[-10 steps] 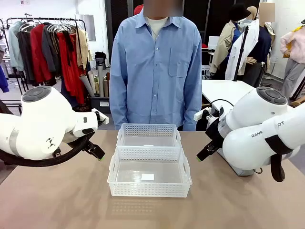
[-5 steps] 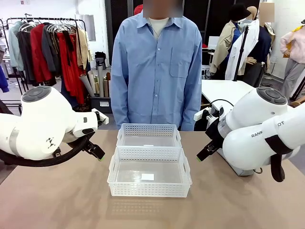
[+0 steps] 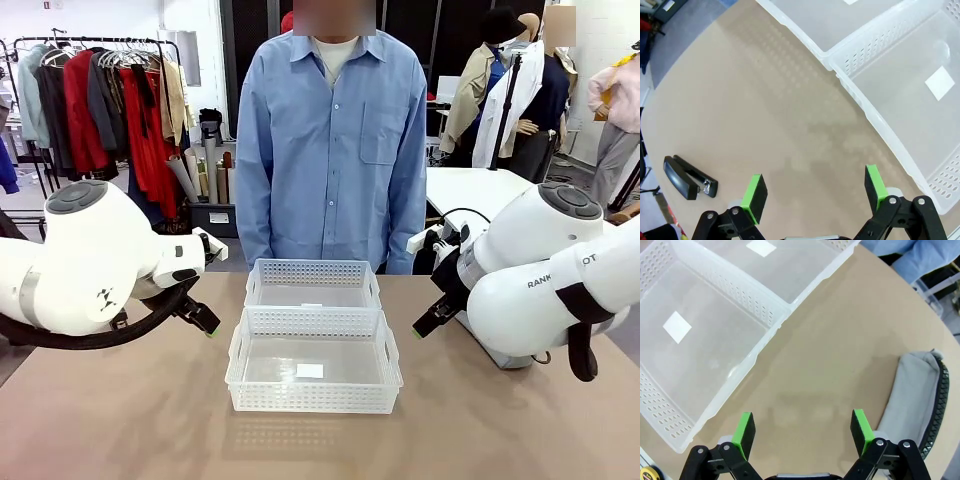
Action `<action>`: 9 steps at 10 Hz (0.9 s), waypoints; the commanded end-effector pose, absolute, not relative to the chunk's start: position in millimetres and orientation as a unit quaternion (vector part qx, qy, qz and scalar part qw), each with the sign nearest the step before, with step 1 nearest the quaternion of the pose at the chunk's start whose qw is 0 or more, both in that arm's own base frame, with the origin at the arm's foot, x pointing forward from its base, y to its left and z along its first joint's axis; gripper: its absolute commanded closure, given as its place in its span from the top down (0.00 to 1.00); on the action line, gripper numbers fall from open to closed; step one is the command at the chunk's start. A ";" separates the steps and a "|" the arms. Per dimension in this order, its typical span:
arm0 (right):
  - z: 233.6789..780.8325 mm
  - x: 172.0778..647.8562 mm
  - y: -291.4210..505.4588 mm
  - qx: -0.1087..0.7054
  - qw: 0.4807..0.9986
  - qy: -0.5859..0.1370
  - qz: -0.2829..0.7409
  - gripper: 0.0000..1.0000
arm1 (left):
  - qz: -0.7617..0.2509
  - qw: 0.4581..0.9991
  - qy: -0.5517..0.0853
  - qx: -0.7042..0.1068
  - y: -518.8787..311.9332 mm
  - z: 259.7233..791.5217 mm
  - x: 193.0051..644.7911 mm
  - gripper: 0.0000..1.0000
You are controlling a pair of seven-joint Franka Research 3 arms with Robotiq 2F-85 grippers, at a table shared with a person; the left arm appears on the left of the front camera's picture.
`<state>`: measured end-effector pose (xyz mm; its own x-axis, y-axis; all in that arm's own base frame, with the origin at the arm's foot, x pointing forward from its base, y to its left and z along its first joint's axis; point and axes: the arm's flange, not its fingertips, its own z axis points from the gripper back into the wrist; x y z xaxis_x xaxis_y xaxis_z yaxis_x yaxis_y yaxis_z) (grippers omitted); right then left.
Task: Distribute items into two baskets.
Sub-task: Pick up the Pencil pouch that the person points to.
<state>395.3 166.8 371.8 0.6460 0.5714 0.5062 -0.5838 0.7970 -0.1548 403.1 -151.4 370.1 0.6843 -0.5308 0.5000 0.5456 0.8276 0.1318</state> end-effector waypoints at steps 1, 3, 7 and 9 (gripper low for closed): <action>379.6 394.0 163.5 0.021 0.909 -0.281 0.307 1.00 | -0.283 0.920 -0.272 -0.009 -149.9 374.0 404.1 1.00; 396.1 394.0 154.0 0.035 0.908 -0.289 0.300 1.00 | -0.266 0.924 -0.275 -0.023 -142.2 387.7 401.9 1.00; 429.4 405.9 129.3 0.070 0.914 -0.270 0.294 1.00 | -0.255 0.924 -0.283 -0.032 -113.7 437.2 401.7 1.00; 449.9 412.3 113.0 0.090 0.914 -0.262 0.296 1.00 | -0.266 0.924 -0.265 -0.065 -94.4 459.9 404.5 1.00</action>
